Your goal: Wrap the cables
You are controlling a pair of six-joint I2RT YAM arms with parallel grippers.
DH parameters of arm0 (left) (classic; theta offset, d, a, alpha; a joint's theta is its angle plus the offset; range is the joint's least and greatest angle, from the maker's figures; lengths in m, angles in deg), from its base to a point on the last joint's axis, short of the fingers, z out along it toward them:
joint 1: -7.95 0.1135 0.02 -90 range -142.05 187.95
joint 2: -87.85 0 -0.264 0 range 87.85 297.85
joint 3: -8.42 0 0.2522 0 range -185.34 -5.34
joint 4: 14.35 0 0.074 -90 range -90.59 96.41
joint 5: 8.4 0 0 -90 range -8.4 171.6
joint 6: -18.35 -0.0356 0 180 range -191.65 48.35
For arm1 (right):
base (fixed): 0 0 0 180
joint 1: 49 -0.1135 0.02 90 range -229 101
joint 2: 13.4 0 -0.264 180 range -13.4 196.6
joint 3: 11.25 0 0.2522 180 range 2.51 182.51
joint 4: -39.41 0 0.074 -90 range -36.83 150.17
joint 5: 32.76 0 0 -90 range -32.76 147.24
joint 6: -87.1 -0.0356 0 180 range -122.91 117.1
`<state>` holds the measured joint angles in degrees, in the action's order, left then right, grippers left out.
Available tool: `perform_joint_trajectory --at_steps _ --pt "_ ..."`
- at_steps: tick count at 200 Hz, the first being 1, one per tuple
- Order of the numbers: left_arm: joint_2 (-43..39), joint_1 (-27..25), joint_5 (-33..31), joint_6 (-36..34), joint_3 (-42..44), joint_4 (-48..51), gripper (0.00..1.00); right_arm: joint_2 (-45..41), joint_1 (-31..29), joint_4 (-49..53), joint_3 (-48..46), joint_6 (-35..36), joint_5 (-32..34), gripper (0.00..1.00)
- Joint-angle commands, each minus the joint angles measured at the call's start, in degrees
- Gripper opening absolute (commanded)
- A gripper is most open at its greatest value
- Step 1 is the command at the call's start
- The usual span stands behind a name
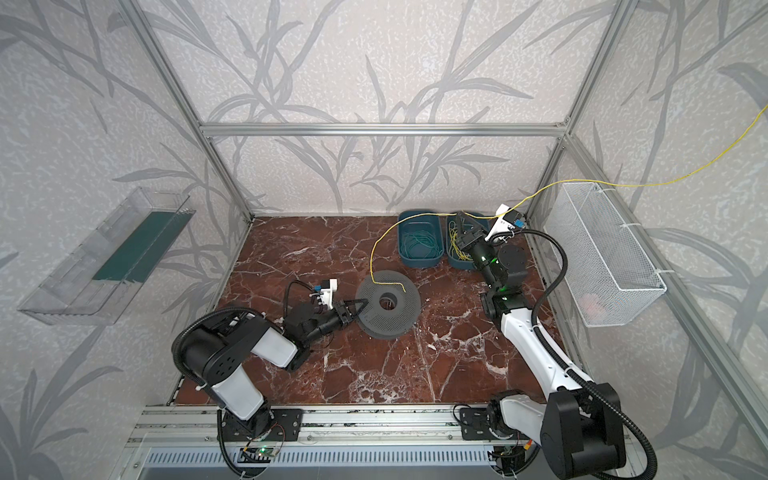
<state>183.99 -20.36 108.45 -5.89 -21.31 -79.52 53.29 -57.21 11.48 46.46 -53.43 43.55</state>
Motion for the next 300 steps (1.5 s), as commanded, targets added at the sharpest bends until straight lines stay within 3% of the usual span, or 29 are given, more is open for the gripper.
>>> perform_joint_trajectory --at_steps 1,22,44,62,89,129,165,243,300 --pt "-6.4 1.92 -2.12 -4.54 0.11 11.24 0.0 -2.0 0.56 -1.37 -0.74 0.02 -0.54 0.0" --pt "-21.6 1.95 -5.47 -14.02 -4.83 37.64 0.0 -2.6 0.95 -1.38 -1.05 -0.46 -0.42 0.0" --pt "-34.48 1.68 -15.06 -25.31 -13.45 67.55 0.0 -3.39 1.6 -1.37 -1.39 -1.18 -0.45 0.0" --pt "-38.77 1.48 -20.9 -30.03 -19.29 78.83 0.0 -3.93 1.78 -1.37 -1.77 -1.55 -0.61 0.0" --pt "-37.0 -0.27 -27.63 -34.45 -29.2 90.44 0.0 -4.55 1.79 -2.36 -3.47 -2.54 -0.37 0.0" --pt "-28.09 -11.96 -49.34 -40.48 -40.1 97.38 0.0 -5.68 1.99 -1.76 -5.28 -2.48 -0.72 0.0" --pt "-19.34 -17.57 -58.3 -42.05 -46.77 98.94 0.0 -7.68 3.08 -1.37 -6.65 -2.0 -1.32 0.0" --pt "-13.53 -19.43 -59.2 -37.34 -47.4 91.76 0.0 -10.16 4.67 2.2 -8.41 -1.61 -1.73 0.0" --pt "-11.88 -18.68 -56.28 -35.62 -47.37 89.21 0.0 -11.3 5.92 3.18 -9.77 -2.48 -1.69 0.0"
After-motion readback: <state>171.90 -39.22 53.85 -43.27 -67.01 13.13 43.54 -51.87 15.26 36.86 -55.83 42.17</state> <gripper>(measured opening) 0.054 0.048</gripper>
